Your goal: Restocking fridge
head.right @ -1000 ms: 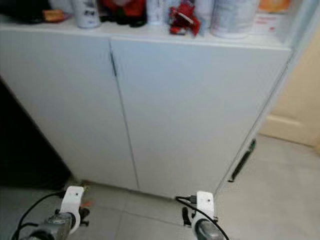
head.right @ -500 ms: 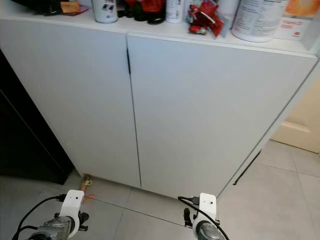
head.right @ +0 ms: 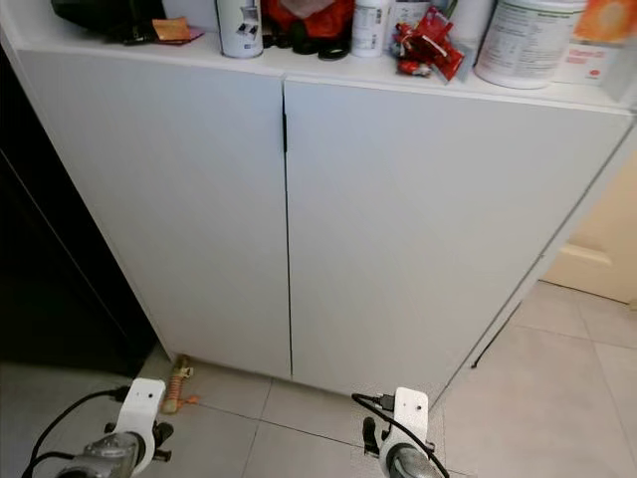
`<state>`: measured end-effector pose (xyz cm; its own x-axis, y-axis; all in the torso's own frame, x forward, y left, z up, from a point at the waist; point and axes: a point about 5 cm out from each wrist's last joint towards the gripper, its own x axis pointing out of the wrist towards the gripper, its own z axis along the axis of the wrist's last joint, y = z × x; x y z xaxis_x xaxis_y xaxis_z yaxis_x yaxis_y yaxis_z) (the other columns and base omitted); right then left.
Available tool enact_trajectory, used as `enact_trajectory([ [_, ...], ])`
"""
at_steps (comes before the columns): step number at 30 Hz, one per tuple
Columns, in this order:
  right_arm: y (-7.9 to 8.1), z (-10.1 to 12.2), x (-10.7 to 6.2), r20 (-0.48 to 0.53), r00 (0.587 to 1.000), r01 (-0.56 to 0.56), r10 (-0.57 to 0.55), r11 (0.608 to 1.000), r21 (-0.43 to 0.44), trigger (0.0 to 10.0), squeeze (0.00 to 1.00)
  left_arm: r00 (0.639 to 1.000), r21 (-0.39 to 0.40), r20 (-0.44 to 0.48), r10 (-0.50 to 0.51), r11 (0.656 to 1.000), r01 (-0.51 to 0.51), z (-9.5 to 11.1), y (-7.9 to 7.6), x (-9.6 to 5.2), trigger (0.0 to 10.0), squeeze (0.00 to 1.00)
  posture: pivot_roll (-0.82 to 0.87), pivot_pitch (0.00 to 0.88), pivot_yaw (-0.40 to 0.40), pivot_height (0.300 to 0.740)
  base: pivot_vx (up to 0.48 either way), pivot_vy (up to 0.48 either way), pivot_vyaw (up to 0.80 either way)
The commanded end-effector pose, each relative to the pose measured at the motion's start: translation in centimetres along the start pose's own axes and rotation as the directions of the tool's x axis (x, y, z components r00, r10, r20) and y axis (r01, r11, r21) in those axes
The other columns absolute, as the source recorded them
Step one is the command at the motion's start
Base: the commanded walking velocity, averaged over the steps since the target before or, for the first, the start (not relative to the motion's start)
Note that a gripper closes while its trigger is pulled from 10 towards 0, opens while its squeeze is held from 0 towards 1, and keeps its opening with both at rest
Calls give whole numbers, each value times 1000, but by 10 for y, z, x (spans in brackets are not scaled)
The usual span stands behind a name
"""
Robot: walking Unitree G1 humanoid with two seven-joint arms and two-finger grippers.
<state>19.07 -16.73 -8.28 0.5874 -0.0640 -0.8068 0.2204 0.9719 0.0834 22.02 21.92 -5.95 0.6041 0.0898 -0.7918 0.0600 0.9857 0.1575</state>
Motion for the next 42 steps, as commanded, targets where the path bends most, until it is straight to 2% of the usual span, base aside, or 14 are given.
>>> enact_trajectory([
  [1, -4, -9, -2, -21, 1000, 10, -10, 1000, -4, 10000, 0, 1000, 4, -28, -1, 1000, 1, -13, -3, -1, 10000, 0, -33, 0, -16, 740, 0, 0, 0],
  [6, -18, -39, -10, -64, 997, 38, -38, 999, 9, 10000, 0, 996, 1, -88, -19, 1000, 19, -45, -10, -7, 10000, 0, -62, 0, -16, 740, 0, 0, 0],
  [8, -19, -42, -11, -65, 997, 42, -41, 999, 14, 10000, 0, 995, 7, -92, -24, 1000, 24, -48, -11, -8, 10000, 0, -62, 0, -16, 740, 0, 0, 0],
  [11, -30, -56, -17, -92, 994, 61, -61, 998, -6, 10000, 0, 992, -7, -121, -35, 999, 35, -65, -19, -12, 10000, 0, -99, 0, 20, 740, 0, 0, 0],
  [12, -34, -60, -19, -94, 993, 68, -68, 998, -6, 10000, 0, 990, 7, -134, -44, 999, 45, -70, -22, -13, 10000, 0, -134, 7, 53, 740, 0, 262, 0],
  [15, -38, -63, -20, -93, 993, 75, -75, 997, -7, 10000, 0, 987, 40, -149, -55, 997, 61, -74, -24, -14, 10000, 0, -152, 15, 69, 740, 0, 266, 0],
  [22, -39, -64, -21, -90, 992, 87, -89, 996, -25, 10000, 0, 987, 39, -148, -59, 997, 66, -75, -25, -15, 10000, 0, -184, 19, 87, 740, 0, 278, 0],
  [23, -33, -61, -19, -82, 994, 77, -78, 997, -16, 10000, 0, 990, 49, -135, -47, 997, 54, -70, -19, -14, 10000, 0, -219, 17, 42, 740, 0, 296, 0],
  [24, -33, -61, -19, -82, 994, 77, -78, 997, -16, 10000, 0, 990, 49, -135, -47, 997, 54, -70, -19, -14, 10000, 0, -219, 17, 42, 740, 0, 296, 0],
  [25, -22, -55, -16, -76, 996, 55, -56, 998, -13, 10000, 0, 993, 61, -115, -26, 998, 33, -61, -9, -12, 10000, 0, -173, 12, 7, 740, 0, 304, 0],
  [26, -14, -52, -14, -92, 996, 14, -19, 998, -62, 10000, 0, 996, 56, -90, -2, 998, 7, -55, -2, -11, 10000, 0, -142, 11, -12, 740, 0, 330, 0],
  [31, -5, -47, -12, -87, 996, -2, -3, 998, -61, 10000, 0, 998, 29, -60, 23, 999, -21, -49, 5, -10, 10000, 0, -84, 0, -45, 740, 0, 362, 0],
  [37, -5, -40, -10, -69, 998, 2, -6, 998, -67, 10000, 0, 998, 44, -53, 17, 999, -14, -42, 4, -8, 10000, 0, -78, 0, -38, 740, 0, 379, 0],
  [42, -9, -28, -7, -25, 999, 25, -26, 999, -20, 10000, 0, 999, 54, -47, 7, 999, -4, -32, -1, -5, 10000, 0, -109, 0, 20, 740, 0, 392, 0],
])
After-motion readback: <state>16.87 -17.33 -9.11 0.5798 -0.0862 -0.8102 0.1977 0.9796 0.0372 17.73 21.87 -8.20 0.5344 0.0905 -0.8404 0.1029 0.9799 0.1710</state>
